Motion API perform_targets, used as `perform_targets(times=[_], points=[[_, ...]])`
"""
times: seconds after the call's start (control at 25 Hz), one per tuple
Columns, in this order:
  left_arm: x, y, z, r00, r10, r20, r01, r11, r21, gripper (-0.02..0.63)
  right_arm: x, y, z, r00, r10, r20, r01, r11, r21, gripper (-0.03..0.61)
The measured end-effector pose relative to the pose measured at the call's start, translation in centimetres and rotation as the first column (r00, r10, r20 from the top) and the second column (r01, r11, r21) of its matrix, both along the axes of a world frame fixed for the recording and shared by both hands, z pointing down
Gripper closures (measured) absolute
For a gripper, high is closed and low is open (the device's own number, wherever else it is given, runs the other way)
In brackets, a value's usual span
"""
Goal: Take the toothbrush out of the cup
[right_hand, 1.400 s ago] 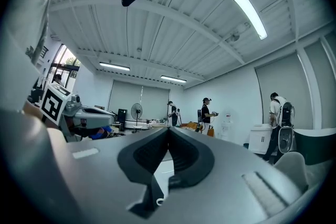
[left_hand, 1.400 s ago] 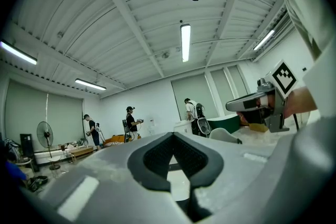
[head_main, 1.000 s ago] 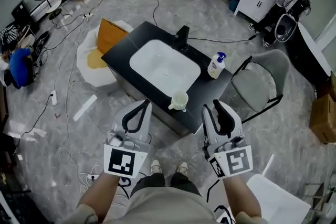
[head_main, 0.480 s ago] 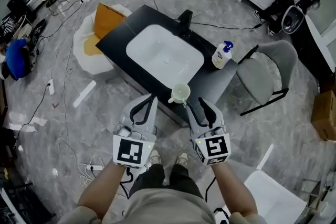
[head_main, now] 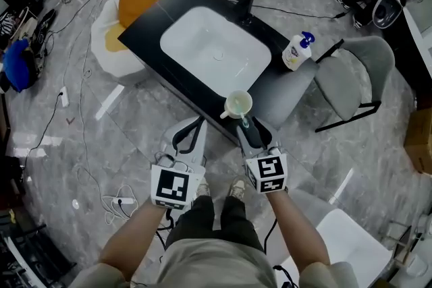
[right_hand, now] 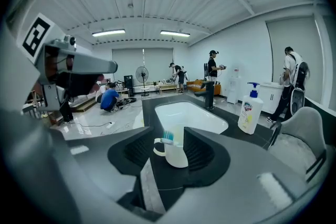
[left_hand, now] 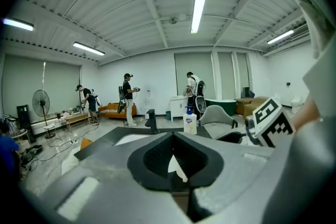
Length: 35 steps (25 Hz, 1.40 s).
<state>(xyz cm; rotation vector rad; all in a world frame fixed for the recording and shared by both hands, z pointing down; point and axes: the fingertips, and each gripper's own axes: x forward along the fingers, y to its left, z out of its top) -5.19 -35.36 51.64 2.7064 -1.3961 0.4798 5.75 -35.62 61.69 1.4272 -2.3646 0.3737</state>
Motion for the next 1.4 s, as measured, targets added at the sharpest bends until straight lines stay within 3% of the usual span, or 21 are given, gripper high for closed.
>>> perform_targets(times=[0.2,0.52,0.72,0.92,1.16,1.4], points=[[0.2,0.3,1.0,1.0,0.011,0.007,-0.011,1.0,-0.018,0.611,-0.1,-1.1,2.4,0.999,0.016,-0.028,-0.016,1.0,-0.02,0.408],[-0.6,0.3,2.1,1.0,0.006,0.009,-0.006,0.999,-0.035,0.611,-0.2,-2.1,3.2,0.996,0.039,-0.083,-0.04,0.999,-0.007,0.519],[-0.8,0.1,1.1,1.0,-0.002,-0.002,0.002,1.0,-0.017,0.611,0.2,-2.2,1.3,0.997,0.04,-0.067,-0.039,0.999,0.016,0.535],[-1.2,-0.3,-1.4,1.0,-0.019,-0.007,0.019,1.0,0.024,0.611,0.5,-2.3,-4.0,0.999,0.022,-0.038,-0.019,0.997,0.07,0.537],[-2.1,-0.6,-6.2,0.998,-0.054,-0.026,0.057,0.994,0.089,0.611,1.3,-1.7,-14.1,1.0,0.011,0.018,-0.014,0.985,0.174,0.537],[-2.9,-0.2,-13.5,0.995,-0.08,-0.057,0.09,0.975,0.204,0.611,1.4,0.5,-25.9,0.998,-0.025,0.062,0.002,0.94,0.342,0.538]])
